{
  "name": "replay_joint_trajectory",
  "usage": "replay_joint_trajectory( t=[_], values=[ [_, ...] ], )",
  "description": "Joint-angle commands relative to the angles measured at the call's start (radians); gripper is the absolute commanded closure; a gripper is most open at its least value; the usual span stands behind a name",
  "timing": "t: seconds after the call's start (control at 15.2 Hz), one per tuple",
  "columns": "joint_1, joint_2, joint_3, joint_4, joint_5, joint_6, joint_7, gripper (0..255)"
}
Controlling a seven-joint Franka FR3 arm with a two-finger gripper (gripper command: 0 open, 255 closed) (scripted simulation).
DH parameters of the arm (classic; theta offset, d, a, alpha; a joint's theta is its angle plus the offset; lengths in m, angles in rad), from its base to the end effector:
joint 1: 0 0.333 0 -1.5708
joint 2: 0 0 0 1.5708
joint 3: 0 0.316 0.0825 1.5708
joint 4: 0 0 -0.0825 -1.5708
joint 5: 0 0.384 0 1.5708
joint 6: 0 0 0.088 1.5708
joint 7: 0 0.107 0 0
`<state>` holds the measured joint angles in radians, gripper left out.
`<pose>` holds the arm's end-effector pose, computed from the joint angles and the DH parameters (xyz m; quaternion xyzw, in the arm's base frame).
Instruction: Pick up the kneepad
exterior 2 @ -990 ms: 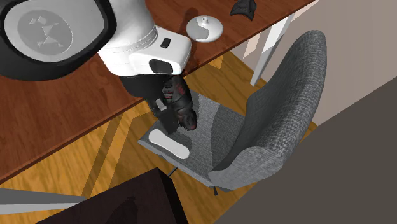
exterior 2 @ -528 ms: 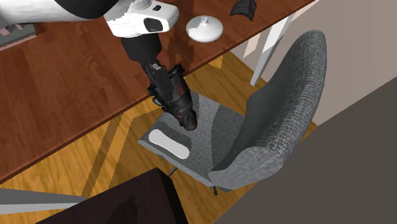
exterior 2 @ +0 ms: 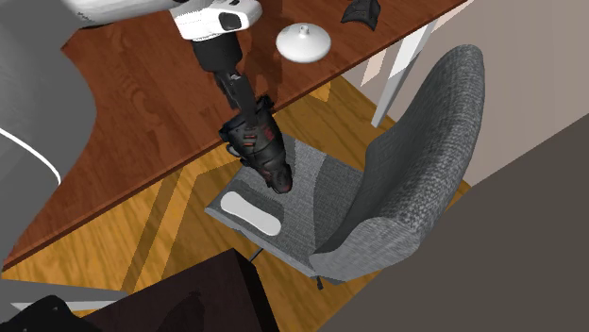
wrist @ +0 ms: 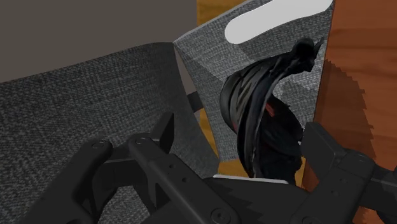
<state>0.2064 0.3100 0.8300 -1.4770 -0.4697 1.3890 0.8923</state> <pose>0.3999 0.4486 0.5277 0.9794 0.0680 0.0150 0.1895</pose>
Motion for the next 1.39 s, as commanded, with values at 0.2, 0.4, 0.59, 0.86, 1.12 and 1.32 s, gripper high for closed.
replay_joint_trajectory(
  t=[0.2, 0.4, 0.59, 0.86, 1.12, 1.32],
  values=[
    [-0.005, 0.007, -0.002, -0.058, -0.005, 0.058, 0.022, 0],
    [-0.007, 0.008, -0.003, -0.066, -0.005, 0.066, 0.024, 255],
    [-0.006, 0.008, -0.003, -0.065, -0.005, 0.065, 0.024, 255],
    [-0.007, 0.008, -0.003, -0.065, -0.005, 0.065, 0.024, 255],
    [-0.002, 0.008, -0.002, -0.039, -0.005, 0.04, 0.017, 255],
    [0.007, 0.01, -0.001, 0.004, -0.007, 0.0, 0.007, 255]
  ],
)
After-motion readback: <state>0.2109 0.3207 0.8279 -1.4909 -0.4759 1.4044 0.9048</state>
